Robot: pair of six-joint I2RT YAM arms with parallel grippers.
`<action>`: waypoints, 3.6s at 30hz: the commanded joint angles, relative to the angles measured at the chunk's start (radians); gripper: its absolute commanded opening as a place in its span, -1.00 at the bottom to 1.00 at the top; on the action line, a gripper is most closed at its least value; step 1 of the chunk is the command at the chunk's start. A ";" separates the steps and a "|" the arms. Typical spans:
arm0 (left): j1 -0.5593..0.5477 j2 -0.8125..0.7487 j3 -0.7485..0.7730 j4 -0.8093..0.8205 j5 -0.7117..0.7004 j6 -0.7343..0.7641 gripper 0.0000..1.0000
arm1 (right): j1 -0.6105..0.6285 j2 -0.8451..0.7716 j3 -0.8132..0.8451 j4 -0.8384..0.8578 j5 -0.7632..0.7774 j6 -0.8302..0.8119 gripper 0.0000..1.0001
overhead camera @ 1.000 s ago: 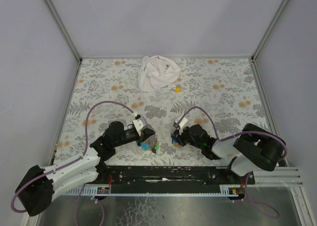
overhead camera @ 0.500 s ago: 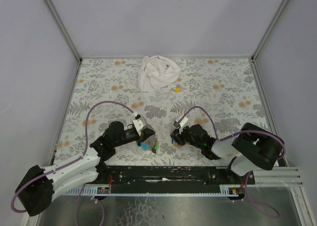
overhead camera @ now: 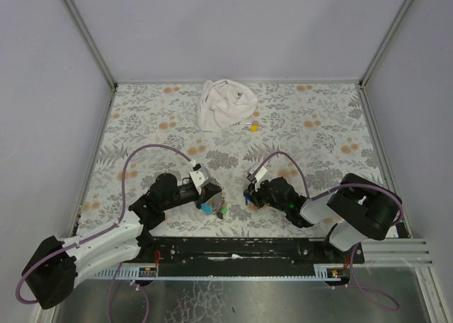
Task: Put the keys on the keyring
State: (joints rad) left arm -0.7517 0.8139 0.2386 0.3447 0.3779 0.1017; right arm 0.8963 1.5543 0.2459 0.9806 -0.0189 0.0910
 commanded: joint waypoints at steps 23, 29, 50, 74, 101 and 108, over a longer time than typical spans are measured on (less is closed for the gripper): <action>0.004 0.031 0.043 0.032 0.167 0.055 -1.00 | -0.005 -0.427 0.368 -0.944 -0.224 -0.295 -1.00; 0.005 0.054 0.050 0.033 0.231 0.077 -1.00 | -0.005 -0.455 0.452 -1.068 -0.337 -0.359 -1.00; 0.004 0.093 0.050 0.084 0.329 0.083 -1.00 | -0.001 -0.298 0.608 -1.169 -0.597 -0.446 -1.00; 0.005 0.085 0.036 0.117 0.301 0.056 -1.00 | 0.086 -0.336 0.528 -1.087 -0.424 -0.502 -1.00; 0.004 0.088 0.030 0.139 0.305 0.047 -1.00 | 0.108 -0.305 0.558 -1.101 -0.388 -0.493 -1.00; 0.003 0.090 0.033 0.140 0.309 0.046 -1.00 | 0.112 -0.300 0.565 -1.096 -0.395 -0.489 -1.00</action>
State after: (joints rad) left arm -0.7513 0.9051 0.2520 0.3695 0.6689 0.1539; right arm 0.9951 1.2465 0.7750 -0.1444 -0.4263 -0.4007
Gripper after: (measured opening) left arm 0.009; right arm 0.011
